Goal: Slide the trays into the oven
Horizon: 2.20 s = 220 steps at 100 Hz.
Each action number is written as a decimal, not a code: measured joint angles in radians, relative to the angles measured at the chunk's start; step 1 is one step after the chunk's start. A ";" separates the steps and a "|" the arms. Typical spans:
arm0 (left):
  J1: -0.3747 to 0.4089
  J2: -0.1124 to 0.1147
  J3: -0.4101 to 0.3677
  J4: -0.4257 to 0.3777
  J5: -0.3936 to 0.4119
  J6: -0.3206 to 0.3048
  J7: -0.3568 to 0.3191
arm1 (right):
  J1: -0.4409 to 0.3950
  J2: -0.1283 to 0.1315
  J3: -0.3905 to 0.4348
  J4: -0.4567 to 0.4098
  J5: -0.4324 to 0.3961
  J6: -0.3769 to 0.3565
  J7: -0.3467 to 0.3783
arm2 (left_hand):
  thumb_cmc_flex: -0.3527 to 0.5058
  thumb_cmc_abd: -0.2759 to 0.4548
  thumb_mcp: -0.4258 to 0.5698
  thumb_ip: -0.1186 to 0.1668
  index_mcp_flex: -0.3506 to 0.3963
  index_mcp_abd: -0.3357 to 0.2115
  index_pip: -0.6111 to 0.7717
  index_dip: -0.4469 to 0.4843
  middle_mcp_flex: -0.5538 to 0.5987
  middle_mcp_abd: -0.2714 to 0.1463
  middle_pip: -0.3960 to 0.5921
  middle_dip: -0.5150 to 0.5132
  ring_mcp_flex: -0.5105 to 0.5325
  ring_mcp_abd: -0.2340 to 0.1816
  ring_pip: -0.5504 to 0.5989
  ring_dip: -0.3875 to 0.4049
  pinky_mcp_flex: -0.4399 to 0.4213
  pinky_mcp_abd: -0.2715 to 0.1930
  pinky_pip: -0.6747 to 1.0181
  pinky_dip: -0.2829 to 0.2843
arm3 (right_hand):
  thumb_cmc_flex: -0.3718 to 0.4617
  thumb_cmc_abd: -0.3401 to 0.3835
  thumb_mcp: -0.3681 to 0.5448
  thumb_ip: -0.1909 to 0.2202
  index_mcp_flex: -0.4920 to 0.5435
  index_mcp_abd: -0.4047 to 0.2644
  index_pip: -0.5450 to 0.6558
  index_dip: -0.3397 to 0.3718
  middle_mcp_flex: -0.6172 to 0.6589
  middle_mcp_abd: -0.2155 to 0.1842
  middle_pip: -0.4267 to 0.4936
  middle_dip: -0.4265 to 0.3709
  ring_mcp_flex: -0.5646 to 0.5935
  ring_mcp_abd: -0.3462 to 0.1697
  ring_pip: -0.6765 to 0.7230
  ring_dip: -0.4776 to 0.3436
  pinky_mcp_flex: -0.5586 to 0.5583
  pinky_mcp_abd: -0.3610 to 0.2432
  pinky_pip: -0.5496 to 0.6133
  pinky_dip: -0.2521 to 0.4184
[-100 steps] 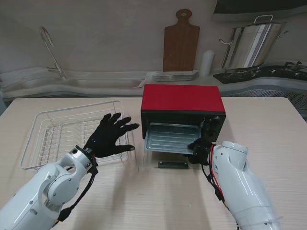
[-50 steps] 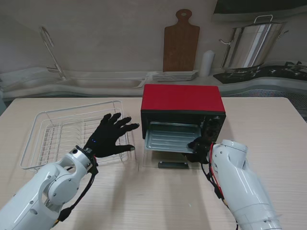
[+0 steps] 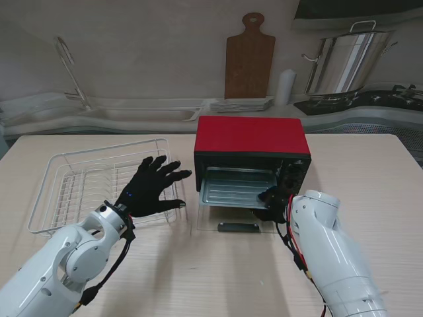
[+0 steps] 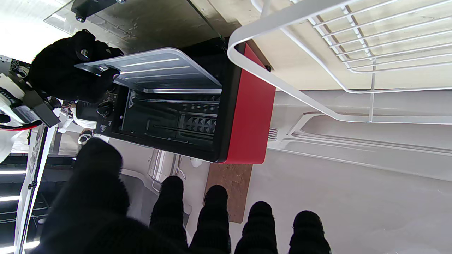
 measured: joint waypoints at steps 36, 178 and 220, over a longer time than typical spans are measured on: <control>0.002 0.000 -0.001 -0.001 0.000 0.001 0.000 | 0.023 -0.004 -0.006 0.025 -0.001 -0.009 -0.008 | 0.000 0.000 0.000 0.000 0.000 0.000 0.000 0.000 0.000 0.000 0.000 0.000 0.000 0.000 0.000 0.000 0.000 0.000 0.000 0.000 | 0.000 0.016 -0.034 0.001 -0.037 0.002 0.015 -0.018 -0.026 0.000 0.000 0.005 -0.024 -0.002 -0.016 -0.001 -0.015 -0.001 -0.013 0.000; 0.002 0.000 -0.005 -0.002 0.000 0.001 0.000 | 0.073 -0.018 -0.038 0.072 0.027 -0.057 -0.081 | 0.000 0.000 0.000 0.000 0.000 0.000 0.000 0.000 0.000 0.000 0.000 0.000 0.000 0.000 0.000 0.000 0.000 0.000 0.000 0.000 | -0.123 -0.001 -0.121 0.001 -0.117 0.001 0.036 -0.053 -0.117 -0.028 0.025 0.035 -0.101 -0.028 -0.064 -0.001 -0.078 -0.042 -0.084 0.016; 0.005 0.000 -0.007 -0.003 0.000 0.001 0.003 | 0.078 -0.024 -0.031 0.080 -0.011 -0.052 -0.059 | 0.000 0.000 0.000 0.000 0.000 0.000 0.000 0.000 0.000 0.000 0.000 0.000 0.000 0.000 0.000 0.000 0.000 0.000 0.000 0.000 | -0.264 -0.051 -0.063 0.098 -0.113 0.036 -0.113 0.065 -0.132 -0.028 -0.062 0.012 -0.116 -0.024 -0.162 -0.028 -0.078 -0.050 -0.114 0.026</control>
